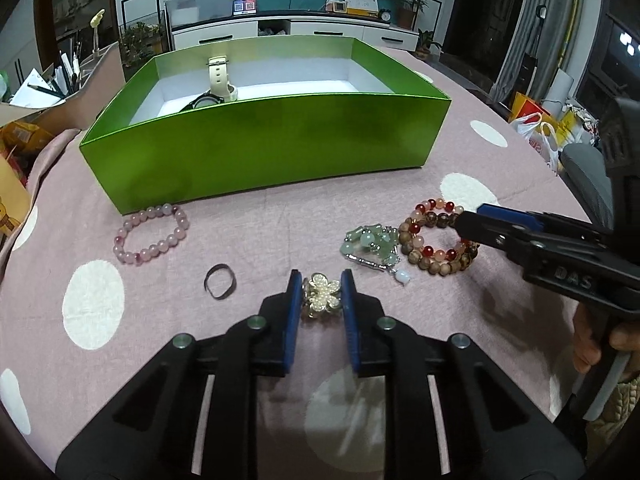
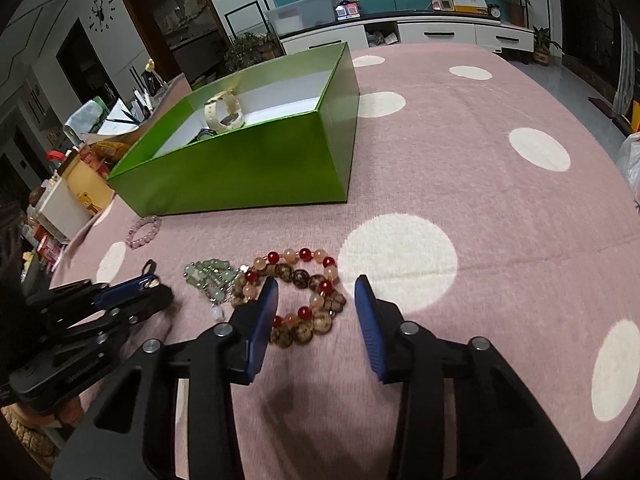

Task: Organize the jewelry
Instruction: 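Grasp the silver flower charm with the left tool, then grasp the red-brown bead bracelet with the right tool while the left tool holds the charm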

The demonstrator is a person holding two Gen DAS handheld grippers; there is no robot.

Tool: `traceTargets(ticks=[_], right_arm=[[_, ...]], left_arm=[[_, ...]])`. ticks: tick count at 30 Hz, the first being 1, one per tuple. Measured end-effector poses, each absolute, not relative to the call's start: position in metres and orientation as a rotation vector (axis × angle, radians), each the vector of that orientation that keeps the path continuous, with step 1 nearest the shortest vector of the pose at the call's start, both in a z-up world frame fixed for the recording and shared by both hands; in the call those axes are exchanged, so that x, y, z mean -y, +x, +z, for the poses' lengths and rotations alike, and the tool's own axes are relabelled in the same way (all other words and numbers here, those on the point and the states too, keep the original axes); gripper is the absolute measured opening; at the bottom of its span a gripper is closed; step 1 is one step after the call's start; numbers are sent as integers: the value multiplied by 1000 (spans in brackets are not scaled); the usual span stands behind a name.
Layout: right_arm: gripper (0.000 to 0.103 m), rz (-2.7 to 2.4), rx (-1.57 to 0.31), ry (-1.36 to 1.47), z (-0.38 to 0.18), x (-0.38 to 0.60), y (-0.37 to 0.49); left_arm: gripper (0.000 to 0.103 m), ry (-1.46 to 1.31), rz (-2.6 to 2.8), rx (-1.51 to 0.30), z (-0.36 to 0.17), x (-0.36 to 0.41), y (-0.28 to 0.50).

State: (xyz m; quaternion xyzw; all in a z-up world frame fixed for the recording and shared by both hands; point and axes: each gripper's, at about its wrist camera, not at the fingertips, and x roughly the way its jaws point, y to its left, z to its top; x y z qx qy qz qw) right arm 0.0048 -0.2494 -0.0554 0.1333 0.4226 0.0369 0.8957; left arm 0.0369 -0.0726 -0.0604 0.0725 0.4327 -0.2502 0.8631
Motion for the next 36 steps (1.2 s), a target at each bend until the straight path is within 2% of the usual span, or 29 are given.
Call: traceTargets(ticks=[2,6,9,15,27,36], right_arm=[[35,68,-887,255,-58,247,10],[19,48,-893,195,-60,240,16],[12,36,-890,158,-61,237,17],[10,24,-853,135,-54,233,14],[10,184,-684,245,3,238,-11],[10,236,-654,362,14,257,-18]], left_arm=[[19,145,-532,-907,-60,71,36],[19,135,-537,-905,-58,67,35],[19,131,-533,-906,-57,64,35],[19,124,-530,-905,-54,62,35],[19,98,-535,-870,-36,57,29],[19,39,-559,-846,-19,47,31]])
